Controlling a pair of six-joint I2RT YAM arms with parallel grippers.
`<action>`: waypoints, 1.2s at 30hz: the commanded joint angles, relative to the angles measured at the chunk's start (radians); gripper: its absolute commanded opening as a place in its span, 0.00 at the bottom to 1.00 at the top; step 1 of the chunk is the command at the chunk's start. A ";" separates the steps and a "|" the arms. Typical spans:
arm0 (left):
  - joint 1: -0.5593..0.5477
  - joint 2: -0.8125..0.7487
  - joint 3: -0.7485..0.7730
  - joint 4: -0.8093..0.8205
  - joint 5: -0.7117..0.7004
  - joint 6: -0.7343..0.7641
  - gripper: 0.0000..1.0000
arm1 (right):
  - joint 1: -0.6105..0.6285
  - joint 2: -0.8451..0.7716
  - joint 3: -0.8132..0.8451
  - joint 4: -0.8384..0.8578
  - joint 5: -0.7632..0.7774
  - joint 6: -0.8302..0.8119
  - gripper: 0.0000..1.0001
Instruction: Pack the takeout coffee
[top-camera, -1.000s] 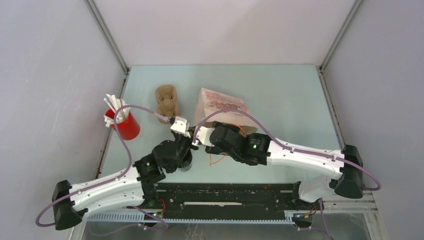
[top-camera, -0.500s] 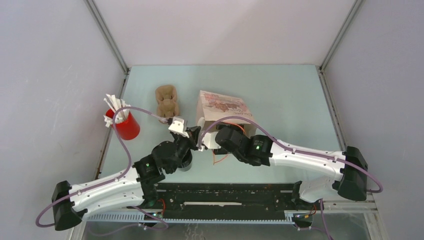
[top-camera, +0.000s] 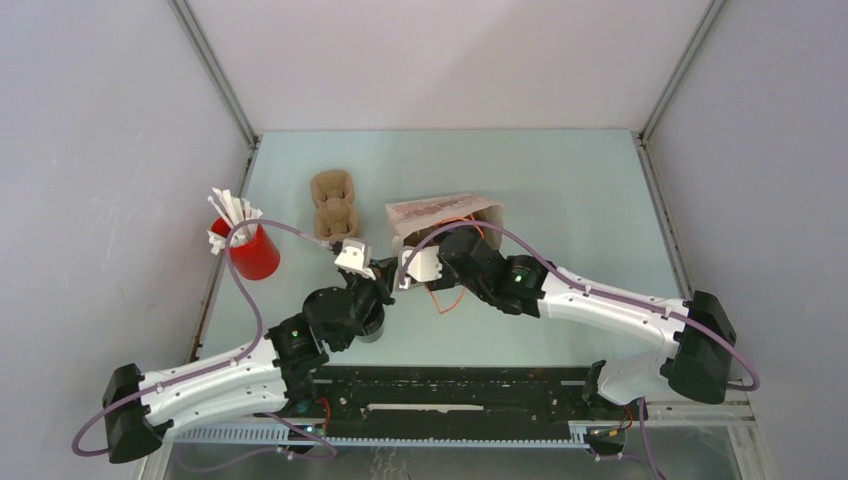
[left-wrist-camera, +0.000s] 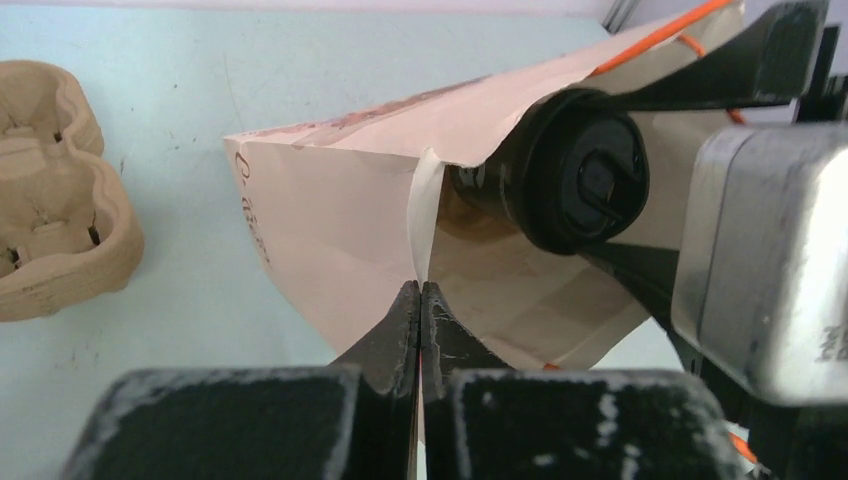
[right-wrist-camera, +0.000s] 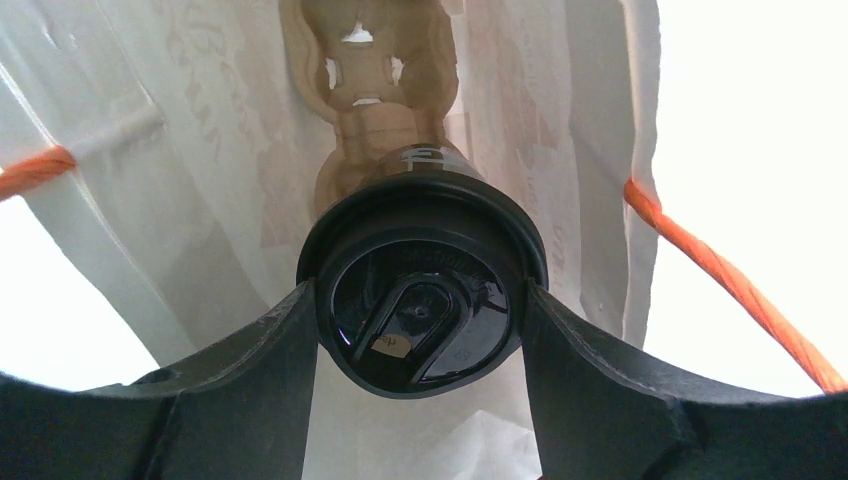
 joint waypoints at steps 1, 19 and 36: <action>-0.004 -0.010 -0.044 0.023 -0.013 -0.038 0.00 | -0.028 0.017 0.001 0.041 -0.046 -0.102 0.30; -0.005 -0.021 -0.107 0.008 -0.033 -0.120 0.00 | 0.002 0.018 0.056 -0.174 -0.082 -0.206 0.23; -0.004 -0.042 -0.102 0.016 -0.062 -0.100 0.00 | -0.018 0.115 0.151 -0.189 -0.030 -0.146 0.22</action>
